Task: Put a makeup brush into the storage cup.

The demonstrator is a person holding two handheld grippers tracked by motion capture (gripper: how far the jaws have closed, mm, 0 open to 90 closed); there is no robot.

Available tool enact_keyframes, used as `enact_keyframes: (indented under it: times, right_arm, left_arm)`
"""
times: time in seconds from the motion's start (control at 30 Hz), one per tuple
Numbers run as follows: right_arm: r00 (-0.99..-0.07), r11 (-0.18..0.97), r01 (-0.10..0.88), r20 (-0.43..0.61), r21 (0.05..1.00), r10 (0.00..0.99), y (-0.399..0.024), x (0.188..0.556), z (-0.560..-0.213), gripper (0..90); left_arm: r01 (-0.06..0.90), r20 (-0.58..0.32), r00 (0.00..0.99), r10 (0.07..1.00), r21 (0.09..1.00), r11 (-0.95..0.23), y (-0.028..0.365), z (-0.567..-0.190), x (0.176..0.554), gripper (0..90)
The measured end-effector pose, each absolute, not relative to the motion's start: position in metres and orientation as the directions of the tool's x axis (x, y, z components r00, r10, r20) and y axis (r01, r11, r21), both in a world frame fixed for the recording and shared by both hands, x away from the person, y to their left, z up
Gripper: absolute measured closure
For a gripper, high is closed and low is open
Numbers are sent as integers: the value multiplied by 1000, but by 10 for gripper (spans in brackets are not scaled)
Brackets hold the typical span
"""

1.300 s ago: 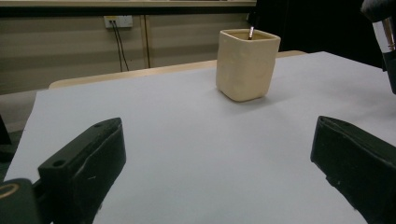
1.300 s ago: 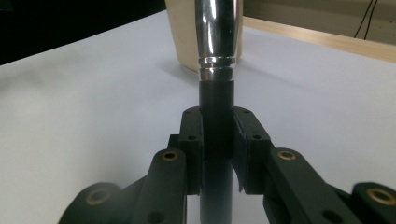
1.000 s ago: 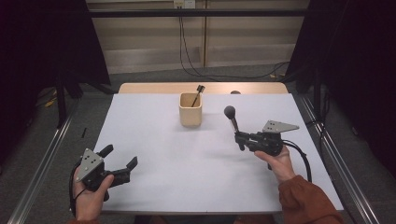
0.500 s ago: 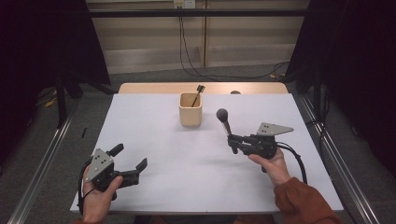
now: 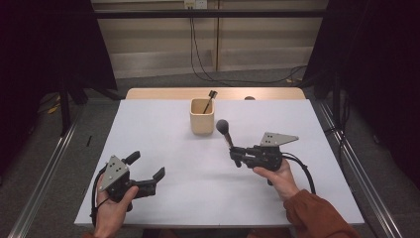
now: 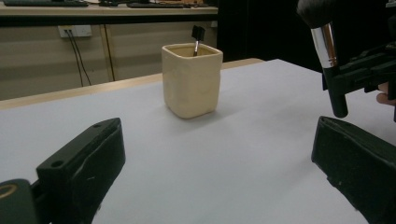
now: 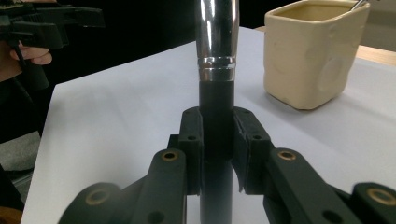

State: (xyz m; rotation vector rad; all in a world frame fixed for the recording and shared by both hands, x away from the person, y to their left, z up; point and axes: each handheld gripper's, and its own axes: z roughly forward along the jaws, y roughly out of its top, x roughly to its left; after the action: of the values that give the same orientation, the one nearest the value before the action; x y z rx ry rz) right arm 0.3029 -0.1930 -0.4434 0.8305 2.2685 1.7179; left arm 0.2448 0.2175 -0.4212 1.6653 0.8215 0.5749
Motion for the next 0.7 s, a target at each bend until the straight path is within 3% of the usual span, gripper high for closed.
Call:
enact_keyframes:
  times: [0.7]
  right_arm:
    - [-852, 156, 308, 199, 938, 485, -161, 306, -433, 752]
  left_arm:
    - [246, -79, 703, 707, 959, -137, 178, -420, 260, 34]
